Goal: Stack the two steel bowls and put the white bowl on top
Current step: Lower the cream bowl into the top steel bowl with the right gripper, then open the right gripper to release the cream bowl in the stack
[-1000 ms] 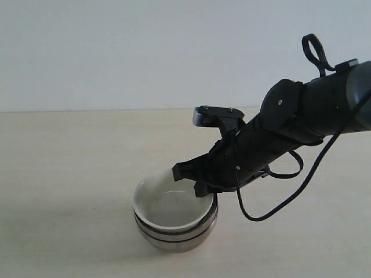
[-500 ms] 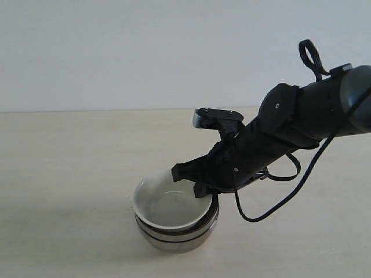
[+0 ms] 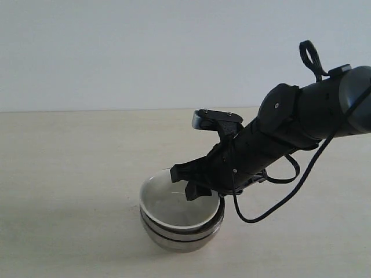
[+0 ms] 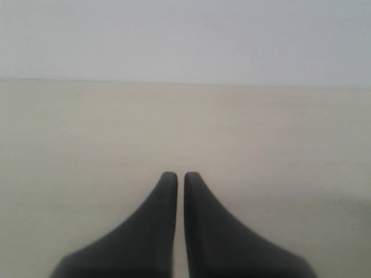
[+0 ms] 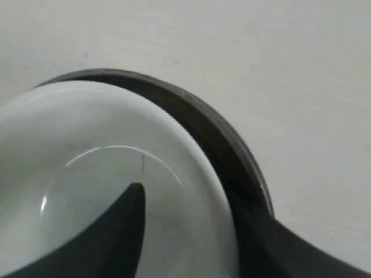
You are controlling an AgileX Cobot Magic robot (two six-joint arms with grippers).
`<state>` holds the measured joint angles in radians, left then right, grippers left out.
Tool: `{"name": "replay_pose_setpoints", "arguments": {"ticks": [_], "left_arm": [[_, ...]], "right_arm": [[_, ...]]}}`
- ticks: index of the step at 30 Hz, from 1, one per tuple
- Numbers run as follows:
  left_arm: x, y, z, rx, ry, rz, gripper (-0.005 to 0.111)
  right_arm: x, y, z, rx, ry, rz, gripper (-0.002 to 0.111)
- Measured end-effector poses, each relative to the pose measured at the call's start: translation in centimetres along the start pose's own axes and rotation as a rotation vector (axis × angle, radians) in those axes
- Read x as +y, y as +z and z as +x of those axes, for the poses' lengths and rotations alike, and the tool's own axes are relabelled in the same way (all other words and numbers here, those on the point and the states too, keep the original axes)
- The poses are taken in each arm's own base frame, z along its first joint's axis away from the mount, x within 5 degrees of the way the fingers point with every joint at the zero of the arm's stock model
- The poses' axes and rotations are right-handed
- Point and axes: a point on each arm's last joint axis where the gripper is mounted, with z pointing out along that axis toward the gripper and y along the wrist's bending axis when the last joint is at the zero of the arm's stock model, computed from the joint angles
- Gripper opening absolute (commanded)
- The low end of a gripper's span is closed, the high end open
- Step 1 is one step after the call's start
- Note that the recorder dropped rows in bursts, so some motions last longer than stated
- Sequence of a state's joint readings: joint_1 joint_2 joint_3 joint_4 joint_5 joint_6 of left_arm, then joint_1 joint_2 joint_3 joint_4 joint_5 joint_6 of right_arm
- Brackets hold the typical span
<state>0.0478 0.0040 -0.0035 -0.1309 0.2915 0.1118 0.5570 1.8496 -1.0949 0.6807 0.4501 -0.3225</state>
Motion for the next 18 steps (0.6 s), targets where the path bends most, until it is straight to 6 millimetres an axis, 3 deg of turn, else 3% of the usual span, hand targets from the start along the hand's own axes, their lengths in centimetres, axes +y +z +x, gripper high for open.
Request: {"name": "replay_pose_setpoints", "arguments": {"ticks": [9,18], "left_arm": [[0.0,0.0,0.0,0.0,0.0,0.0,0.004],[0.0,0.0,0.0,0.0,0.0,0.0,0.004]], "right_arm": [[0.2,-0.4,0.1,0.017,-0.038,-0.013,0.05],[1.9,-4.4,-0.6,-0.055,-0.077,-0.056,0.05]]}}
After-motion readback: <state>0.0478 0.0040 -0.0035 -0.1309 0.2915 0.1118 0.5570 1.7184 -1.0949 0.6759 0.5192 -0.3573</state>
